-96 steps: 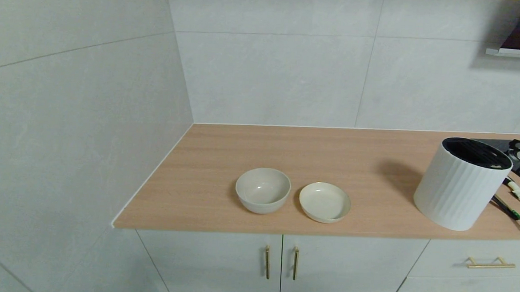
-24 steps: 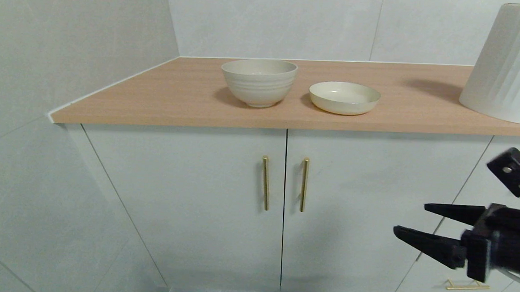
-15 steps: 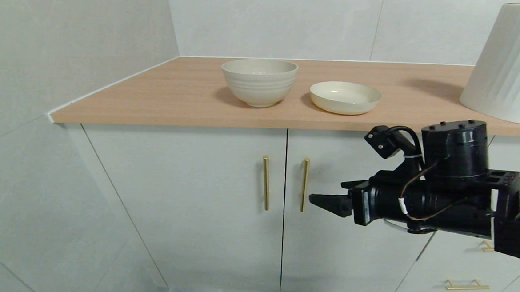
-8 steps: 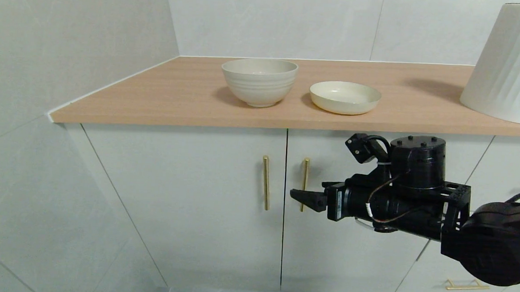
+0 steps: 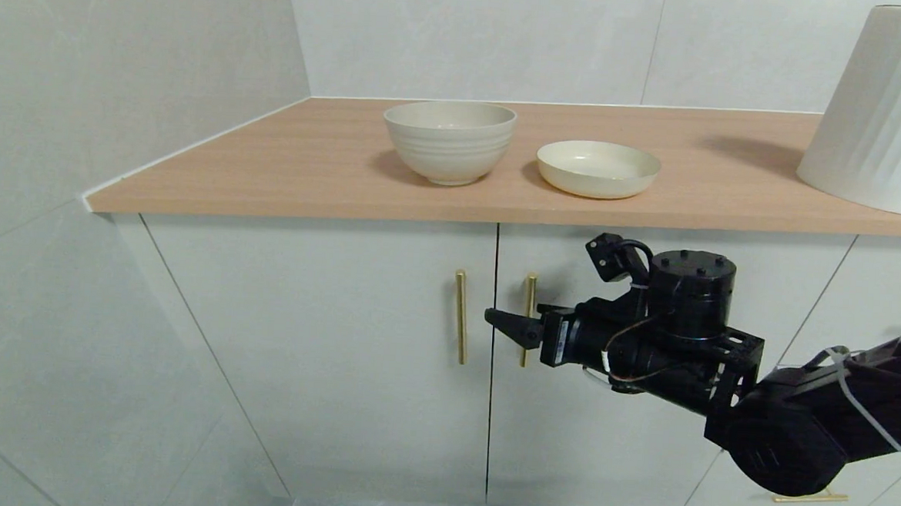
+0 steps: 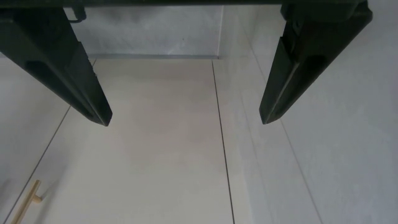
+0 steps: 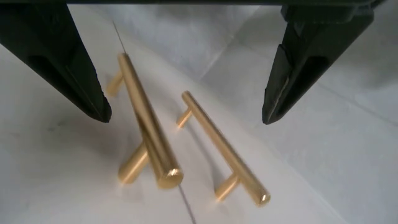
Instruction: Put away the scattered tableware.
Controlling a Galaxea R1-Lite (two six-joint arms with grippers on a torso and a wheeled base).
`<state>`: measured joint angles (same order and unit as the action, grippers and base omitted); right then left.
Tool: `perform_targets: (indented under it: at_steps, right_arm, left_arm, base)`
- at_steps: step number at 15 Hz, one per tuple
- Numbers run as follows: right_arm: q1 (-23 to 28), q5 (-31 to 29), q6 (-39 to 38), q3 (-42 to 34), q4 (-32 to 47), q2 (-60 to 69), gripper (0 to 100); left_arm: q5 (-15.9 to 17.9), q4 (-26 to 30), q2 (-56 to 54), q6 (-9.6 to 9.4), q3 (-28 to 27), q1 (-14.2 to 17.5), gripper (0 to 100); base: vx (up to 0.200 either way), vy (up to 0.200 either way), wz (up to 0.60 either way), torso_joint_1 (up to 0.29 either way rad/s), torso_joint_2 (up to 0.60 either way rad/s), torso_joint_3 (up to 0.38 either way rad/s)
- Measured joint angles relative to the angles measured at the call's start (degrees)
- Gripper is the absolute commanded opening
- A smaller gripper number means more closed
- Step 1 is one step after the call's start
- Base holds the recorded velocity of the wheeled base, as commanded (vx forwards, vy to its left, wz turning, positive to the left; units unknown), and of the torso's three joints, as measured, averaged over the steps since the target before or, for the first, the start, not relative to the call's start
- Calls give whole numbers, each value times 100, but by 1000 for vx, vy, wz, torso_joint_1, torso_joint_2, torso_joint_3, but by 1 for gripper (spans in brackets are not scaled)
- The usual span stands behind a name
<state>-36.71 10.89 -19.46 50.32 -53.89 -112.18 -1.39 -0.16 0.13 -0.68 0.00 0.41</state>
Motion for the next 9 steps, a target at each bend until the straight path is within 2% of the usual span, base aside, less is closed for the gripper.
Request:
perform_targets:
  at_steps: [9]
  right_arm:
    - [-179, -35, -279, 37, -522, -436, 100]
  left_arm:
    - [0, -2, 0, 6, 0, 0, 100]
  base:
    - [0, 0, 0, 0, 0, 0]
